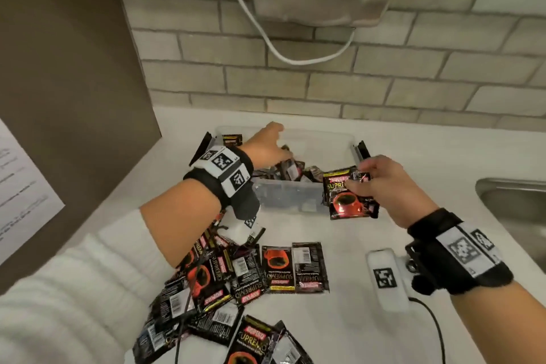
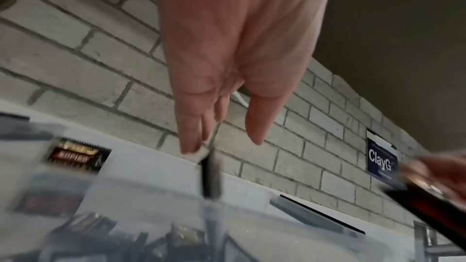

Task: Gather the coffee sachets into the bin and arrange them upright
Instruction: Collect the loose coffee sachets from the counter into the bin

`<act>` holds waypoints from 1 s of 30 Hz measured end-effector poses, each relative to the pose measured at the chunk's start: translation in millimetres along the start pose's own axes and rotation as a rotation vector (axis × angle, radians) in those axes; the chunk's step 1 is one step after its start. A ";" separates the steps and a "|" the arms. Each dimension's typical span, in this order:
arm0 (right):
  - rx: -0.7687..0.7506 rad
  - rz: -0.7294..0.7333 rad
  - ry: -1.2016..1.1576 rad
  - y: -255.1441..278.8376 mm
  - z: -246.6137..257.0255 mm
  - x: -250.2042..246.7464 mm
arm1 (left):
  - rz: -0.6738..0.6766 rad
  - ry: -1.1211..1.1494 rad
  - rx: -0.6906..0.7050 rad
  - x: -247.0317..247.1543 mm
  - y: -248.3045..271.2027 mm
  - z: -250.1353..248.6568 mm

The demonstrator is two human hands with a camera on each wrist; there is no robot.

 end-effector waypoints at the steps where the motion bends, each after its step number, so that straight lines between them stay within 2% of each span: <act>1: -0.046 -0.043 -0.016 -9.4 11.1 -2.2 | -0.004 -0.023 0.003 2.1 0.3 4.2; 4: -0.131 -0.157 -0.069 -36.8 34.4 0.3 | -0.138 -0.041 0.094 -8.6 18.9 4.3; 6: -0.135 -0.159 -0.034 -52.2 39.2 10.7 | -0.137 -0.053 0.191 -8.5 43.7 -0.7; 8: -0.135 -0.127 0.203 -57.4 38.5 21.0 | 0.032 -0.083 0.235 7.7 70.6 1.9; 10: -0.273 -0.128 0.440 -40.9 43.8 29.6 | 0.277 -0.190 0.233 31.8 99.6 11.4; 11: -0.352 -0.099 0.482 -28.4 44.3 36.0 | 0.371 -0.256 0.234 41.6 114.8 16.1; 13: -0.368 0.108 0.537 -3.4 25.2 57.2 | 0.505 -0.314 0.230 56.1 145.8 24.3; 16: -0.112 0.502 0.792 27.1 -41.9 89.7 | 0.645 -0.402 0.251 77.8 192.4 29.8; 19: 0.022 0.613 1.047 39.3 -83.9 102.7 | 0.639 -0.571 0.273 101.5 215.0 33.3; 22: -0.003 0.721 1.150 45.5 -92.1 120.8 | 0.607 -0.619 0.358 121.6 218.9 28.2; 26: -0.131 0.738 1.184 47.6 -87.6 142.7 | 0.613 -0.645 0.444 132.9 219.8 23.8; 30: -0.005 0.706 1.082 44.3 -91.3 141.8 | 0.627 -0.550 0.441 135.5 214.7 21.1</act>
Point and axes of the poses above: each hand's wrist, its own y-axis away from the middle knuckle, its own x-axis out of the palm, z = x × y, the point moved 8 cm from there along -y, towards the middle knuckle, and after that the axes turned 8 degrees about -y, right-handed, at the moved point
